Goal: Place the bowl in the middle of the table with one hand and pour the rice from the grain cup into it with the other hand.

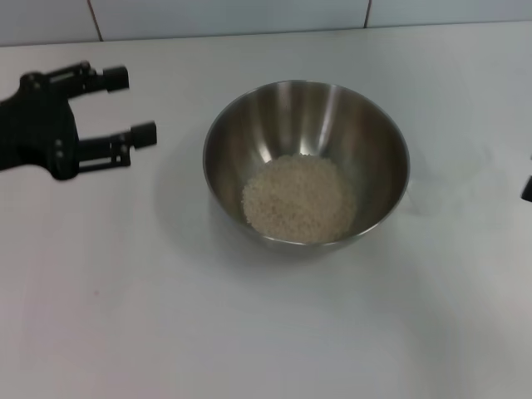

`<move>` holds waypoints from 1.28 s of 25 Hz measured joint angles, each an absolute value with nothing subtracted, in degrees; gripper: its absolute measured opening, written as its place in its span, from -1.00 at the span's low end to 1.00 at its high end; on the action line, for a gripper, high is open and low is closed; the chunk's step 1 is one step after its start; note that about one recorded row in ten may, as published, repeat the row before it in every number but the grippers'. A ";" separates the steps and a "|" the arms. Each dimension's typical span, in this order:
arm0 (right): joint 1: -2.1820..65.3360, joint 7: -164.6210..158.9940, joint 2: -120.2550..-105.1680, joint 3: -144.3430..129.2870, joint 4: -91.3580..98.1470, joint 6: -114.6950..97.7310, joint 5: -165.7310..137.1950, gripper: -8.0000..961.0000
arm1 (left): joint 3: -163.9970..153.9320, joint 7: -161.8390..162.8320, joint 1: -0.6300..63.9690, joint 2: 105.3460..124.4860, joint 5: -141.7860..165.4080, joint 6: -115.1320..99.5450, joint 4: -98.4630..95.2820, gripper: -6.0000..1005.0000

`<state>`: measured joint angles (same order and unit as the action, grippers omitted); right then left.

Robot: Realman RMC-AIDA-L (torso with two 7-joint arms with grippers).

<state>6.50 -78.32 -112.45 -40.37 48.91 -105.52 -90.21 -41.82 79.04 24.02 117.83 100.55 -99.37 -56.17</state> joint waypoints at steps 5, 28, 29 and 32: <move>11.19 -82.93 -113.78 -39.38 56.49 -105.38 -97.26 0.36 | -44.51 78.63 21.74 117.80 100.60 -100.87 -56.56 0.59; 28.57 -88.34 -118.26 -39.85 59.01 -103.14 -115.16 0.50 | -45.11 76.59 21.44 118.09 100.63 -101.24 -54.97 0.59; 28.62 -88.30 -118.46 -40.06 58.96 -103.13 -115.20 0.50 | -45.11 76.54 21.46 118.06 100.63 -101.24 -54.96 0.59; 28.65 -88.27 -118.71 -40.31 58.92 -103.34 -115.17 0.52 | -45.11 76.42 21.46 118.06 100.63 -101.25 -54.94 0.59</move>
<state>28.65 -88.28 -118.71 -40.31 58.92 -103.34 -115.17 -45.11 76.42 21.46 118.06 100.63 -101.25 -54.94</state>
